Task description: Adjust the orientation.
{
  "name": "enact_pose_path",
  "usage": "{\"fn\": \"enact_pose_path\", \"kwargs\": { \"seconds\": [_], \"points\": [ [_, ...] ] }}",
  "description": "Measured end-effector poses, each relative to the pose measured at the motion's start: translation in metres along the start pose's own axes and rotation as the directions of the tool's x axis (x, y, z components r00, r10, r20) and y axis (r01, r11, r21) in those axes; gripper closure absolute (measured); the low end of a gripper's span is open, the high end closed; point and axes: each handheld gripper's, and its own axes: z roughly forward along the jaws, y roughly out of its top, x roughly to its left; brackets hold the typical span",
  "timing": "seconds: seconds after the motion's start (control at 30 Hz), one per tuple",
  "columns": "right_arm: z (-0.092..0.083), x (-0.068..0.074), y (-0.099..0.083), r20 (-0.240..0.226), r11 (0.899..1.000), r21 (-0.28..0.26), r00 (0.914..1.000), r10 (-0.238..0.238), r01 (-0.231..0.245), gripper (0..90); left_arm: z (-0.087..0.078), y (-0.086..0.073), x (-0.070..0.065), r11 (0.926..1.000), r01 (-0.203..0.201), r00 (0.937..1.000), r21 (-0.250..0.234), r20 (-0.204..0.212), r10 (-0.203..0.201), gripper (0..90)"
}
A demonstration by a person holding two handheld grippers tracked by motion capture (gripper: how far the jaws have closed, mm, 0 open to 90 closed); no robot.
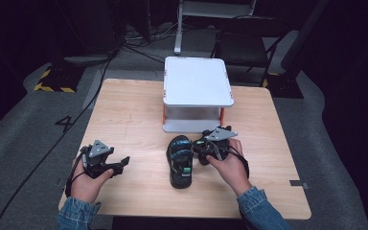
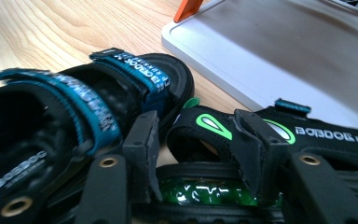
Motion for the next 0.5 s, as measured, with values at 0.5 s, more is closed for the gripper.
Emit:
{"fn": "enact_pose_path", "kwargs": {
  "seconds": [0.5],
  "points": [
    [-0.041, -0.002, -0.025, -0.015, 0.998, -0.024, 0.9986, 0.051, -0.052, 56.8, 0.014, 0.010, -0.006, 0.9997, -0.023, 0.9992, 0.005, 0.032, 0.022, 28.1]
  ]
}}
